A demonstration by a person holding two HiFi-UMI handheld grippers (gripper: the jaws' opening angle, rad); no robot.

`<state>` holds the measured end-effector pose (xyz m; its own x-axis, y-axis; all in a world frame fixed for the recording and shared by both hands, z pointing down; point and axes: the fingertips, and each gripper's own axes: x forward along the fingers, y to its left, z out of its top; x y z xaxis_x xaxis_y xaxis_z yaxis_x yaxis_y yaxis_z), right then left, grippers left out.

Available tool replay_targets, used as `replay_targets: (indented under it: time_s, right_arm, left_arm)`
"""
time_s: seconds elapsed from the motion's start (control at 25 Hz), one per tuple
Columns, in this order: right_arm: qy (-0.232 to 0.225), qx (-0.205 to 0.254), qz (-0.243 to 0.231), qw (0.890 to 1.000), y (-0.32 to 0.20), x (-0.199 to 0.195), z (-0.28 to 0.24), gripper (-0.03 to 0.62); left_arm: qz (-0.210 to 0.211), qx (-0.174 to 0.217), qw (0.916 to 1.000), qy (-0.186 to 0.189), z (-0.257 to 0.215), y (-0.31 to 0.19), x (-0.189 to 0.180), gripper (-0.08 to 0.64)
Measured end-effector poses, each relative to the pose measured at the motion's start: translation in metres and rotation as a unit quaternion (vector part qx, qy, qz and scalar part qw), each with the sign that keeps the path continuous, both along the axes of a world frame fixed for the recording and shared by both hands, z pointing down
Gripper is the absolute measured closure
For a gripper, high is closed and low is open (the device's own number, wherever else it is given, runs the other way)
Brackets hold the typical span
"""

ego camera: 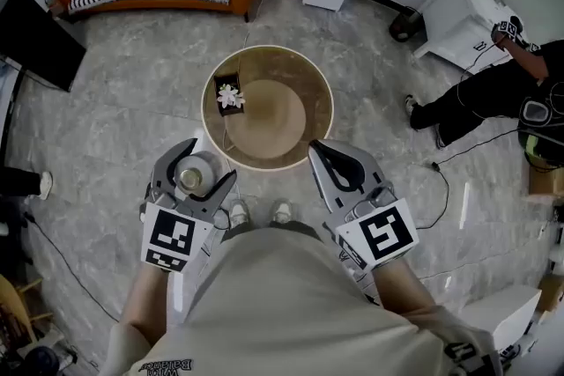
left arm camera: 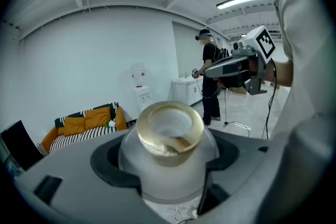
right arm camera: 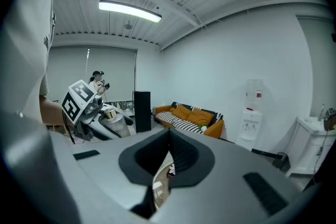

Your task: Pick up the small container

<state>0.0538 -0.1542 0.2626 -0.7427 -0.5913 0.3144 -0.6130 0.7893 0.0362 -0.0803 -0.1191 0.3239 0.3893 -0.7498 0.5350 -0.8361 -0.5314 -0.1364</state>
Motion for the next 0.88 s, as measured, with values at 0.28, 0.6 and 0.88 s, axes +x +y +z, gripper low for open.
replay_targets:
  time_s: [0.28,0.6,0.88]
  right_arm:
    - [-0.015,-0.02,0.022,0.999,-0.004,0.002,0.004,0.595]
    - [-0.011,-0.016,0.038,0.999,-0.005,0.002,-0.001,0.595]
    - [-0.009,-0.008,0.051,0.999,-0.008,0.006,0.0,0.595]
  left_arm:
    - [-0.019,-0.022,0.9993,0.025,0.004,0.004,-0.009,0.225]
    - [-0.001,-0.019,0.9995,0.025,-0.002,0.002,0.0,0.225]
    - [0.009,-0.019,0.9996,0.02,-0.001,-0.001,-0.001,0.225]
